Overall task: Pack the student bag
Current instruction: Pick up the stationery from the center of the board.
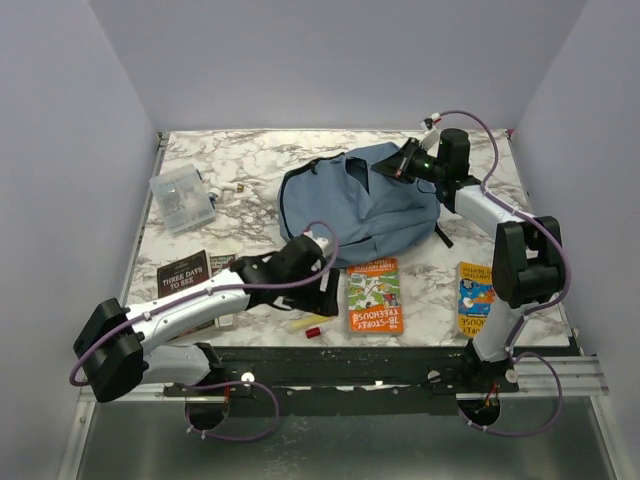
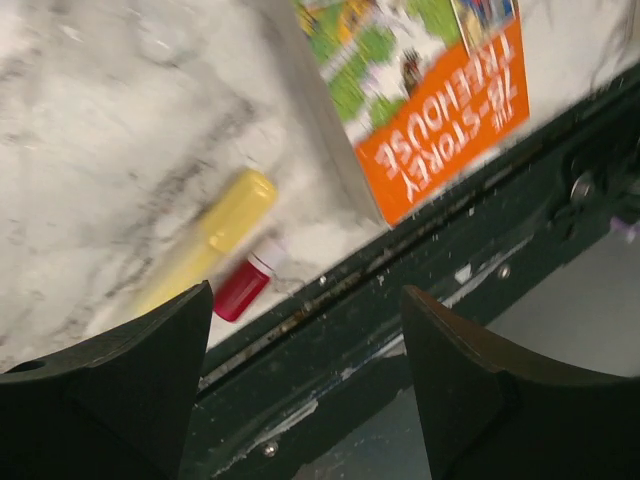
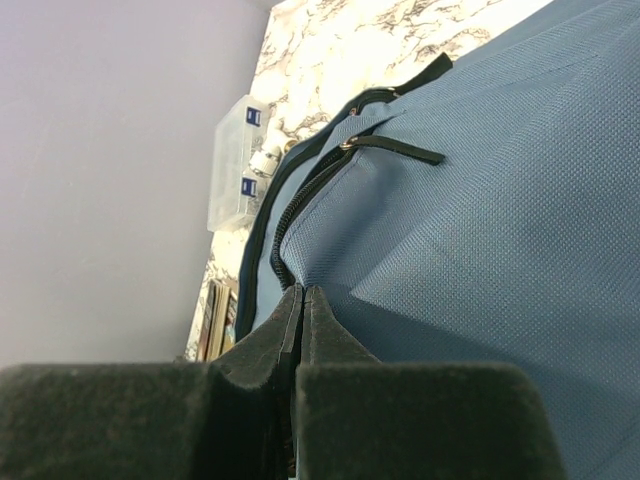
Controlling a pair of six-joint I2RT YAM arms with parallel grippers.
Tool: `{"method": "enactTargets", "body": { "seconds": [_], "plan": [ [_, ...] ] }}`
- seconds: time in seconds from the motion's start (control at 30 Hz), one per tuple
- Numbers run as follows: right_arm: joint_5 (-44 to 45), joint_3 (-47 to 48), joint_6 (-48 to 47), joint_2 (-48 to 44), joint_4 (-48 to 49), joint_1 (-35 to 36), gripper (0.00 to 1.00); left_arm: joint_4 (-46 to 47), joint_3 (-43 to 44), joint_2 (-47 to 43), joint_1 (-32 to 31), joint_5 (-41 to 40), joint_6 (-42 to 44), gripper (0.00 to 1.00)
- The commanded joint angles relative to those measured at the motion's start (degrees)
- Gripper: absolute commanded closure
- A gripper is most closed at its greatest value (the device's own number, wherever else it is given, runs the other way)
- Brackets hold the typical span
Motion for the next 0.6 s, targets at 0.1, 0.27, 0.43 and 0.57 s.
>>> {"method": "enactTargets", "body": {
  "seconds": [0.1,0.27,0.43,0.57],
  "plan": [
    [-0.1,0.8,-1.2,-0.9,-0.1,0.7,0.99,-8.4,5.5,5.8,-16.1,-14.4,0.4,0.31],
    [0.4,0.8,-2.0,-1.8,-0.8,1.3,0.99,-12.7,8.9,12.6,-21.7,-19.7,1.6,0.34],
    [0.3,1.0,-2.0,-1.4,-1.0,1.4,0.99,-16.9,12.7,18.9,-24.1,-22.5,3.4,0.42],
    [0.4,1.0,-2.1,-1.4,-0.9,1.4,0.99,-18.2,12.7,19.7,-24.3,-24.3,3.3,0.44]
  ]
}}
